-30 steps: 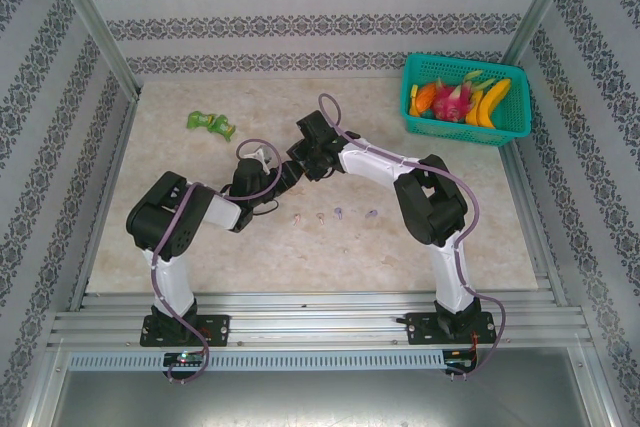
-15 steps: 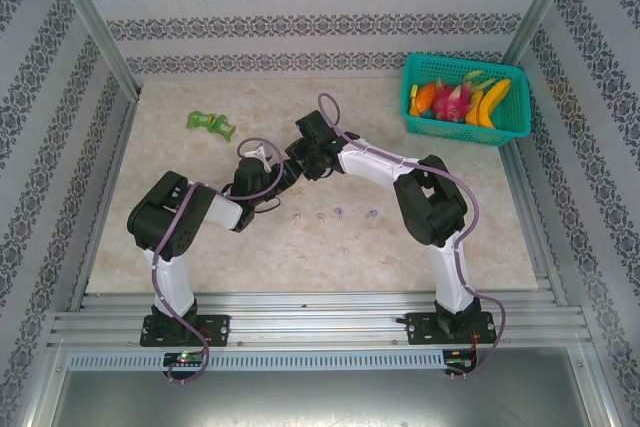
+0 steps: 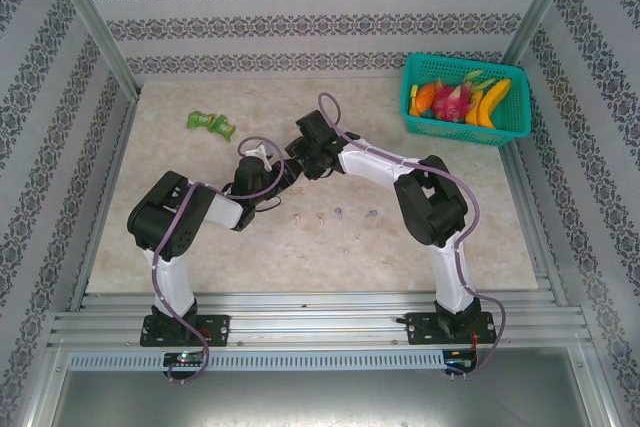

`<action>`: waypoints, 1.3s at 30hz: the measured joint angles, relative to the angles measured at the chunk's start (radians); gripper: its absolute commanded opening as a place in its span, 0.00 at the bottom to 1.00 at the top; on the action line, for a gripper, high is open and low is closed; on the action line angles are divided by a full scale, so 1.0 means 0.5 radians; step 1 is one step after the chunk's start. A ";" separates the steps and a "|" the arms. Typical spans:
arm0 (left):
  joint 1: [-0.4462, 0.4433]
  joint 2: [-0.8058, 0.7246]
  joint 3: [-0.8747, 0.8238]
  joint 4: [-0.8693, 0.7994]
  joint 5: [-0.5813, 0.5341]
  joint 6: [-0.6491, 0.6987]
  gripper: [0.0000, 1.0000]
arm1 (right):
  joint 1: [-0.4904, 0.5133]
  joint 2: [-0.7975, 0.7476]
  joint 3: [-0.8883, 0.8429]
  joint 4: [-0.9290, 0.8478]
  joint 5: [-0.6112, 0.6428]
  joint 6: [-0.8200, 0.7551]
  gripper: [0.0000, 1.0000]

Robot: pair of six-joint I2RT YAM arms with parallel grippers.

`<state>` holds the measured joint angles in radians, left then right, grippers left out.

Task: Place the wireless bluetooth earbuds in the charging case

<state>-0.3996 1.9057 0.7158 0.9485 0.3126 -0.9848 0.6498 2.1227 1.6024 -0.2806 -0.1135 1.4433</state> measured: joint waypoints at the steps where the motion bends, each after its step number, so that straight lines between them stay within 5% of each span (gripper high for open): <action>1: 0.001 0.000 0.008 -0.018 -0.005 0.000 0.09 | -0.002 -0.006 -0.005 0.001 -0.011 -0.002 0.69; 11: 0.024 -0.107 0.077 -0.405 0.206 0.114 0.04 | -0.234 -0.484 -0.257 0.024 -0.071 -0.240 0.76; 16: 0.082 -0.294 0.223 -0.750 0.499 0.323 0.02 | -0.433 -0.841 -0.685 0.216 -0.127 -0.641 0.76; 22: 0.093 -0.380 0.464 -1.063 0.840 0.560 0.02 | -0.444 -1.106 -1.234 0.555 -0.317 -1.051 0.76; 39: 0.093 -0.306 0.577 -1.293 1.168 0.665 0.00 | -0.439 -1.115 -1.375 1.021 -0.710 -1.369 0.72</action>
<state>-0.3531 1.7527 1.0042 0.3019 0.8967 -0.6525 0.4301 1.5650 0.9150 0.2298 -0.4683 0.7586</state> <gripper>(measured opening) 0.201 0.728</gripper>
